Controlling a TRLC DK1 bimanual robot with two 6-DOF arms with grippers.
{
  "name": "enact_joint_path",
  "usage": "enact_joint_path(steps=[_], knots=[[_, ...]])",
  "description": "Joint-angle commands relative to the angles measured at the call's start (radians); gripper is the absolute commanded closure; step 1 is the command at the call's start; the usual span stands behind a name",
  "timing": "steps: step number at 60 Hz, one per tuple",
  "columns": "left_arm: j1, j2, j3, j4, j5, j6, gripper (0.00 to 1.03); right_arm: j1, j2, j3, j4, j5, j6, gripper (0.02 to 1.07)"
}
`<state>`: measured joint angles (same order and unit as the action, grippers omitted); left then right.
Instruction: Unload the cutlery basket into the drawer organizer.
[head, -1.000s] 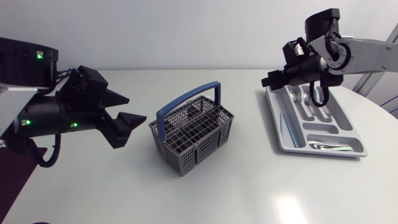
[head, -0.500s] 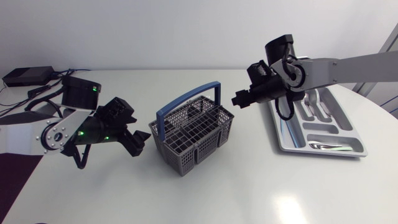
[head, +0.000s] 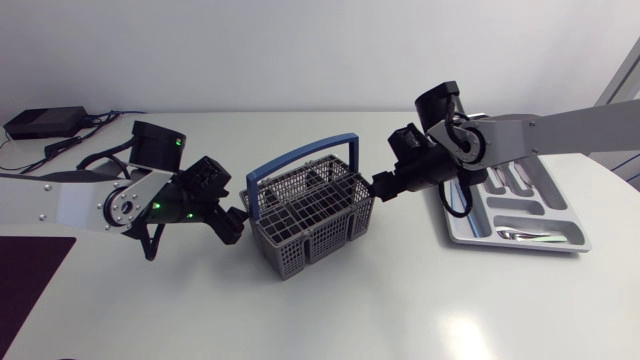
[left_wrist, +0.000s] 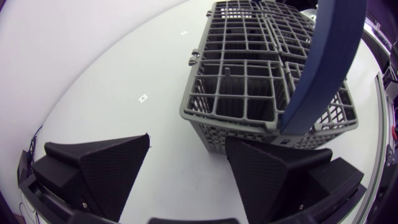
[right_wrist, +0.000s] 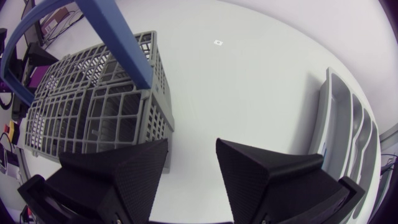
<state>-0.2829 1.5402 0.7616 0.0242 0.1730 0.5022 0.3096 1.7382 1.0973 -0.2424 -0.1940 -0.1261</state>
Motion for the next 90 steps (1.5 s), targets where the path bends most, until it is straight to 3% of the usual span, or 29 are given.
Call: enact_joint_path(steps=[1,34,55,63,74,90], knots=[[-0.018,0.043,0.062,0.037,0.013,0.009,0.05,0.042,-0.034,-0.040,-0.018,-0.024,0.014,0.48],[0.036,0.236,0.242,0.071,-0.010,0.029,0.05,0.132,-0.140,-0.091,-0.037,-0.002,0.046,0.48],[0.034,0.245,0.243,0.069,-0.023,0.033,0.05,0.129,-0.114,-0.059,-0.034,0.044,0.046,0.47],[0.045,0.245,0.240,0.071,-0.030,0.036,0.05,0.118,-0.126,-0.080,-0.032,0.047,0.039,0.35],[0.076,0.192,0.189,0.071,-0.030,0.044,0.05,0.086,-0.221,-0.131,-0.031,0.065,0.011,0.26],[0.133,-0.020,0.065,0.075,-0.023,0.056,0.05,0.140,-0.361,-0.163,-0.034,0.093,-0.001,0.26]])
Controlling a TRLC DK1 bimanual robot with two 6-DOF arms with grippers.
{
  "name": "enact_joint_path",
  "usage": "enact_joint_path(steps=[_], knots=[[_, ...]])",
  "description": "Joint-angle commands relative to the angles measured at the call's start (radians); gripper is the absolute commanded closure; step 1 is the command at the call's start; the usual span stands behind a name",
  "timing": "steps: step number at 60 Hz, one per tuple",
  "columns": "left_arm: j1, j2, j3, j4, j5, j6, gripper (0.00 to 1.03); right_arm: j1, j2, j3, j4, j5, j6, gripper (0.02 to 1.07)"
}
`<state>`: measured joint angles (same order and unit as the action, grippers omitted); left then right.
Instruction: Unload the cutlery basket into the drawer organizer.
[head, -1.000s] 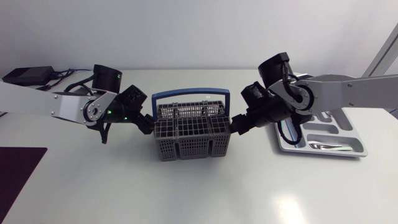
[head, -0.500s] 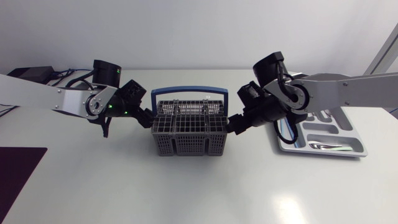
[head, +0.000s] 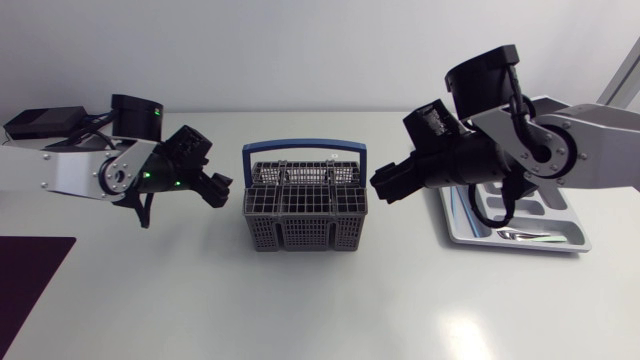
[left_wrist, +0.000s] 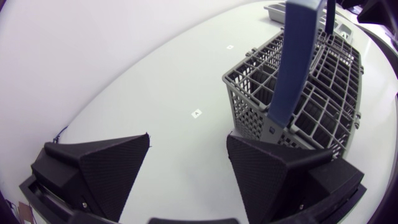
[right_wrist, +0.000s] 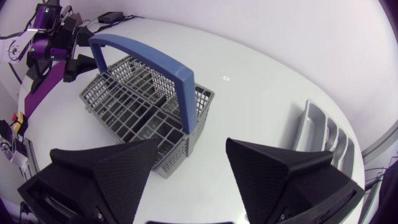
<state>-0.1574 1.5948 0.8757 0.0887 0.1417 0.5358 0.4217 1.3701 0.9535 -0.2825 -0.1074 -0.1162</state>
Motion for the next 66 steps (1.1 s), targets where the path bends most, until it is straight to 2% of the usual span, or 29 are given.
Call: enact_joint_path(steps=[1,18,25,37,47,66], knots=[[0.007,-0.085,-0.055,0.011,0.009,0.023,0.05,0.031,0.015,-0.016,0.009,0.008,-0.011,0.26],[-0.001,-0.272,-0.155,0.006,0.030,0.010,0.05,0.051,0.192,-0.022,0.126,0.026,-0.003,0.26],[-0.004,-0.309,-0.165,-0.003,0.030,0.010,0.05,0.051,0.207,-0.022,0.128,0.035,-0.007,0.26],[-0.005,-0.363,-0.165,-0.021,0.041,-0.013,0.05,0.054,0.106,-0.016,0.115,0.049,-0.014,0.17],[-0.007,-0.481,-0.188,-0.050,0.058,-0.050,0.05,0.051,-0.080,-0.045,0.078,0.049,-0.025,0.07],[0.002,-0.694,-0.253,-0.102,0.053,-0.094,0.05,-0.074,-0.335,-0.134,0.051,0.068,-0.059,0.07]])
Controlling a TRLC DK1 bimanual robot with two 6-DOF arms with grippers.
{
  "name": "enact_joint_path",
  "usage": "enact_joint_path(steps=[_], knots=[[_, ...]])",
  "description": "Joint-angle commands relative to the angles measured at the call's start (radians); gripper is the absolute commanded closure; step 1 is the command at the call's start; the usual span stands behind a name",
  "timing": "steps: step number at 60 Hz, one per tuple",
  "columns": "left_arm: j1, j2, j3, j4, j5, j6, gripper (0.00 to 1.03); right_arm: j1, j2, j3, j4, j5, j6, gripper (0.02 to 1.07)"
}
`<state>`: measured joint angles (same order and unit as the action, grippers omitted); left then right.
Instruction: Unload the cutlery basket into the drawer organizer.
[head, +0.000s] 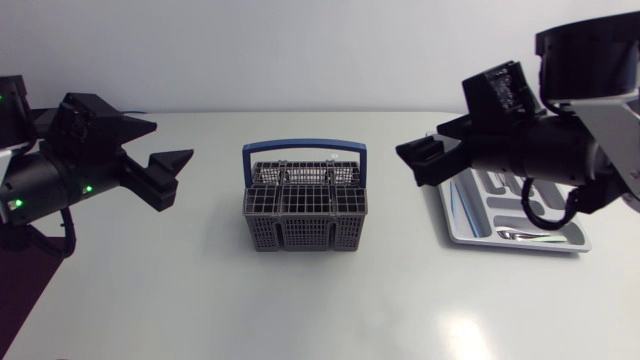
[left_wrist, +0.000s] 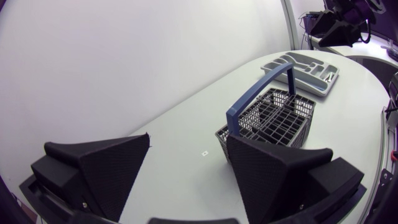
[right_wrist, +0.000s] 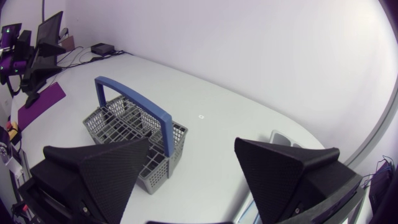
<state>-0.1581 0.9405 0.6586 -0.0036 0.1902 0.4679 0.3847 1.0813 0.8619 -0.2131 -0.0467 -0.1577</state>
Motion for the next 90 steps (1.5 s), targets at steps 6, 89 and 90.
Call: enact_joint_path(steps=[6,89,90], knots=[[0.015,-0.114,-0.059,-0.024,0.005,-0.031,0.05,-0.093,-0.118,-0.073,-0.026,0.007,-0.040,0.07],[0.178,-0.714,-0.432,-0.001,-0.066,-0.316,0.05,-0.368,-0.783,-0.558,0.036,0.016,-0.058,0.07],[0.177,-0.721,-0.439,-0.001,-0.069,-0.321,0.05,-0.368,-0.791,-0.566,0.041,0.017,-0.051,0.07]])
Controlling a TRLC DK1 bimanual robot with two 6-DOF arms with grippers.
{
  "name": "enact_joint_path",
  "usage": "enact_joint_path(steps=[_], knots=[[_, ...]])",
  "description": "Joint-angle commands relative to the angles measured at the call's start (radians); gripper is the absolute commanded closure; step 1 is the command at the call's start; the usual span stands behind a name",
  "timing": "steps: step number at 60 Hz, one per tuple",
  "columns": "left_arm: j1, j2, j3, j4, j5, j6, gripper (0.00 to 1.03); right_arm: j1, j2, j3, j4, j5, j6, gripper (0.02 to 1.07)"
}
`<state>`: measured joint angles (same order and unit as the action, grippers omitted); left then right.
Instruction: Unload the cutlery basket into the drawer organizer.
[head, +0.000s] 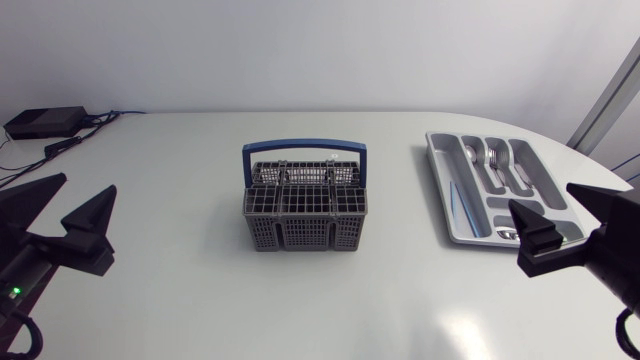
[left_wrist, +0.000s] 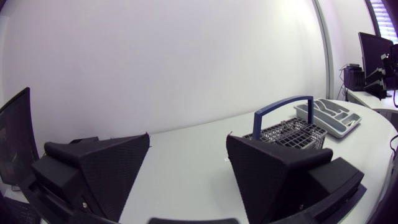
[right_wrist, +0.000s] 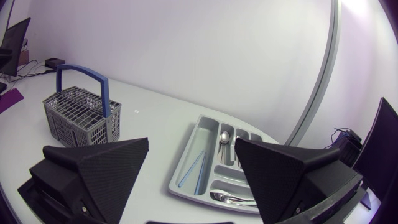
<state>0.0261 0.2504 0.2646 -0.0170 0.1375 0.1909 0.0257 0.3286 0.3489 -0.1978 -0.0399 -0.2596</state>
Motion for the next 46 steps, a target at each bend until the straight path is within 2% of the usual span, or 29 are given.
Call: enact_joint_path(steps=[1,31,46], knots=[[-0.008,-0.039,-0.053,0.013,-0.021,-0.049,0.05,-0.010,-0.050,-0.065,0.033,0.011,0.059,0.07],[-0.026,-0.246,-0.261,0.017,-0.135,-0.188,0.05,-0.025,-0.323,-0.343,0.195,0.039,0.256,0.07],[-0.026,-0.250,-0.265,0.017,-0.138,-0.191,0.05,-0.026,-0.329,-0.349,0.198,0.040,0.260,0.07]])
